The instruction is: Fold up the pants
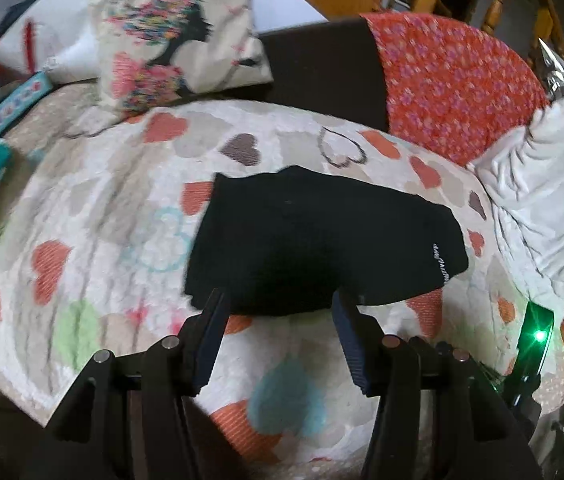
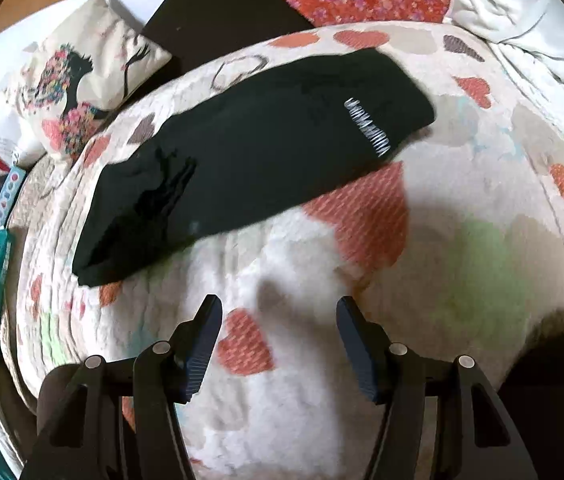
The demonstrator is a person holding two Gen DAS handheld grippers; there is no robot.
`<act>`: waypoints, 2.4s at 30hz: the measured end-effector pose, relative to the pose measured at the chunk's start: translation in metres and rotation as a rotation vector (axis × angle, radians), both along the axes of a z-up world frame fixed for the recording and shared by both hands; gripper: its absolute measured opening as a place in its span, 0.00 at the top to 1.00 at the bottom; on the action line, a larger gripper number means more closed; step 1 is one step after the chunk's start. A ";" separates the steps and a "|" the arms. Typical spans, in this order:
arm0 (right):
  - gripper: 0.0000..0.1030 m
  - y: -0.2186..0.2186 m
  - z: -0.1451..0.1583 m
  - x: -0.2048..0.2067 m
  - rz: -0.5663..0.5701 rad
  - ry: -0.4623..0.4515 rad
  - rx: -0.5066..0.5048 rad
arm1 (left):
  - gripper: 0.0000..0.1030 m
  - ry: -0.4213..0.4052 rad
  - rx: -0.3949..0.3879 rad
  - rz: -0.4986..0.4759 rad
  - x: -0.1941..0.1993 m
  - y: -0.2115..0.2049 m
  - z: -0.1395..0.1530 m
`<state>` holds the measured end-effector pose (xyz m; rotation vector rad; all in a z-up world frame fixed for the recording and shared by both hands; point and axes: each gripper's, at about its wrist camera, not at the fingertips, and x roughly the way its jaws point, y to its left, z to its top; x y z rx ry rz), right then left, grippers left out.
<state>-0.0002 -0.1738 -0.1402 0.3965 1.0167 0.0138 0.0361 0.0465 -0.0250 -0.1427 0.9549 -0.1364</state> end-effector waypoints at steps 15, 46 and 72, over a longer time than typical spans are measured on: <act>0.35 -0.099 -0.025 0.074 -0.170 -0.055 0.268 | 0.49 0.166 0.033 -0.411 0.168 -0.183 -0.041; 0.79 -0.022 0.051 0.108 0.123 -0.252 0.131 | 0.72 0.130 -0.187 -0.418 0.230 -0.148 -0.025; 0.38 0.216 0.017 0.125 0.628 -0.176 -0.165 | 0.65 0.203 -0.566 0.014 0.212 0.123 -0.100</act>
